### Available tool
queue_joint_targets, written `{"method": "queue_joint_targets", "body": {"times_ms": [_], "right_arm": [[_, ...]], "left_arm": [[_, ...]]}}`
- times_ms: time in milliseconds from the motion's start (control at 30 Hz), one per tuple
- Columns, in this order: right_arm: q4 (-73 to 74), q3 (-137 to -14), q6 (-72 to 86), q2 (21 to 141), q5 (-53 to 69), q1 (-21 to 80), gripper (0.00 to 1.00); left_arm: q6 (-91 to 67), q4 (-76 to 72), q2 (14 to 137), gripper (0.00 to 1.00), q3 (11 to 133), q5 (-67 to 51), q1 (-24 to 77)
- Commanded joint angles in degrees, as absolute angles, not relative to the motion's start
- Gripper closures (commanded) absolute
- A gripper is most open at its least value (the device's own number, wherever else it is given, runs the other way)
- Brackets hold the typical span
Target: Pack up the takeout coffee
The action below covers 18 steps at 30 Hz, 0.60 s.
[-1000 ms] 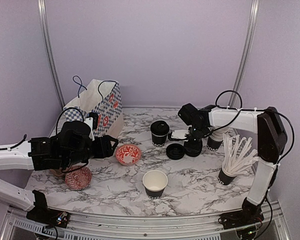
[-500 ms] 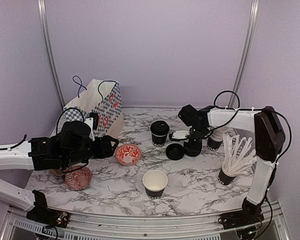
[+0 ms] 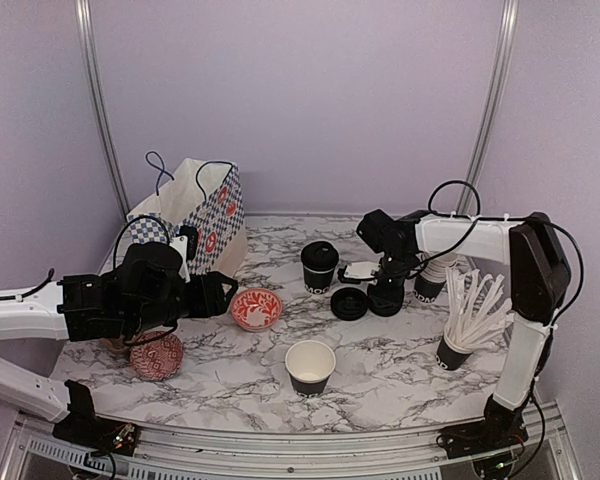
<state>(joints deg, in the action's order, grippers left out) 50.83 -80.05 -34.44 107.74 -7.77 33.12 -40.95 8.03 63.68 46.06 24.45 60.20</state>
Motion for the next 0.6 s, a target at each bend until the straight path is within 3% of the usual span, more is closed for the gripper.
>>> {"method": "queue_joint_targets", "body": {"times_ms": [0,567], "right_arm": [[52.2,-82.3,-33.0,105.0,-5.5,32.8,0.76],[50.6,-79.1,-32.2,106.4,-6.5,33.0,0.75]], "left_arm": [[-40.9,8.4,64.1,0.30,45.4,24.4,59.9],[-41.2,7.8,64.4,0.30,45.2,23.8,59.9]]}}
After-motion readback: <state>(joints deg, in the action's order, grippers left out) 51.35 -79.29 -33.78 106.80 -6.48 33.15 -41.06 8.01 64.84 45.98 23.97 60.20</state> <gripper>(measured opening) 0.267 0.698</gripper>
